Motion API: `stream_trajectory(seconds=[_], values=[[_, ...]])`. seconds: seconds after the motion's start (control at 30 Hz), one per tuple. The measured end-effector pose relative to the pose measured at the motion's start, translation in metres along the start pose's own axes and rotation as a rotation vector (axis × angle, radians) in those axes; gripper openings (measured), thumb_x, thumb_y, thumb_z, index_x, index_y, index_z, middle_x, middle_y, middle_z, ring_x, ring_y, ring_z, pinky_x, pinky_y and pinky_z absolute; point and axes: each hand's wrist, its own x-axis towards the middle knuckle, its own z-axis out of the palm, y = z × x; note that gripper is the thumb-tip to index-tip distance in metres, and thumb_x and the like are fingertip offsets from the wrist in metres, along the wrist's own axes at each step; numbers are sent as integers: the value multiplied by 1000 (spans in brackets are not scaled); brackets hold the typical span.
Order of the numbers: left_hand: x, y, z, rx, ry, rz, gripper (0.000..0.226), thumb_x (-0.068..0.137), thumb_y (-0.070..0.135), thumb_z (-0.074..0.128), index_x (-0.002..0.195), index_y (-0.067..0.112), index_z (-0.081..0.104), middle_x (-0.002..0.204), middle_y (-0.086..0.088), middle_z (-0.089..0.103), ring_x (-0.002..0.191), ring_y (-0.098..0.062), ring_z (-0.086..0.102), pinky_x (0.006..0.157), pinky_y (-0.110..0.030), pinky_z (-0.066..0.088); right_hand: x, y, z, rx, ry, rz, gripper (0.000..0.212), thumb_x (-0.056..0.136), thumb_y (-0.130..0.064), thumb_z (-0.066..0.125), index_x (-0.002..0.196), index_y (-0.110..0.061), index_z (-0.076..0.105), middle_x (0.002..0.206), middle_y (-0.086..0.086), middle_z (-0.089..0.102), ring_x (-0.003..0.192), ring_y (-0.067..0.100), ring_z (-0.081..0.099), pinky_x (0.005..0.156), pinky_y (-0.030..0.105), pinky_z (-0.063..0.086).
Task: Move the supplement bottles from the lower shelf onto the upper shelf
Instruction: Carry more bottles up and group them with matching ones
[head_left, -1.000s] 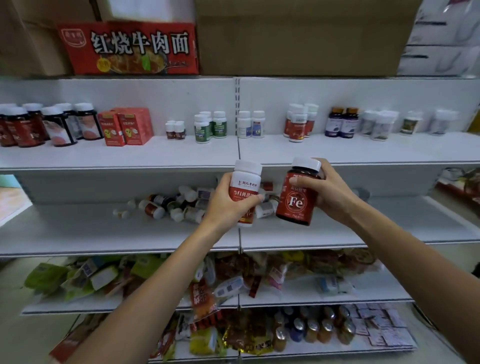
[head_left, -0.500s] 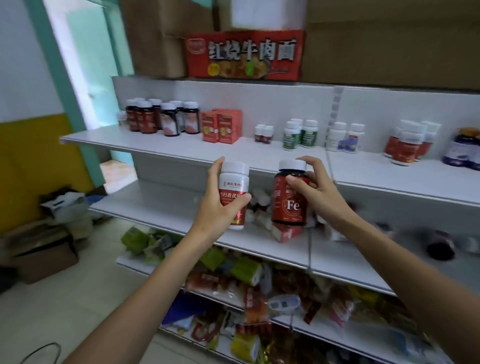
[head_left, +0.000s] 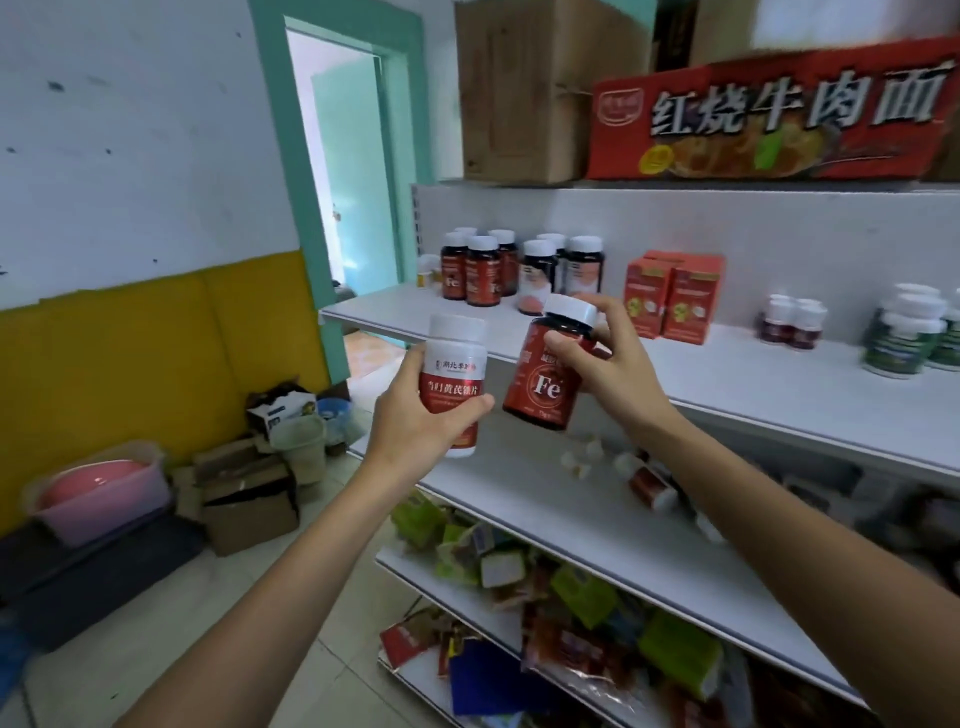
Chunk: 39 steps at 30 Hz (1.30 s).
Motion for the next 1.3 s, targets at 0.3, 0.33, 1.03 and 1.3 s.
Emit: stream_trajectory(seconds=[0.3,0.33,1.03,1.3], values=[[98,-63,-33,-76,22,-108,50,72,38,73,112,30,46,102,-2,64,93,-24,67,86,-50,53,114,33,80,-61,183,-102,50,84,-24,68,126,-20,41,113,-5,54,102,11,56,80,13,45],[111,-69,-33,-71,8,-104,44,76,34,73,110,30,47,103,-3,64,94,-23,66,87,-50,53,128,39,84,-92,183,-109,51,84,-24,68,127,-18,41,116,-3,54,104,12,55,81,13,45],[308,-147,-29,-169,-287,-3,61,60,28,82,112,29,50,97,6,64,91,-13,62,74,-26,53,284,118,147,-776,183,-192,61,78,-35,71,132,-19,47,133,4,46,119,22,36,99,33,37],[322,-161,-37,-148,-454,43,64,70,11,78,123,19,44,103,4,61,94,-11,60,79,-23,48,283,119,161,-1046,377,-177,62,80,-43,68,135,-24,45,131,10,38,122,25,36,79,37,46]])
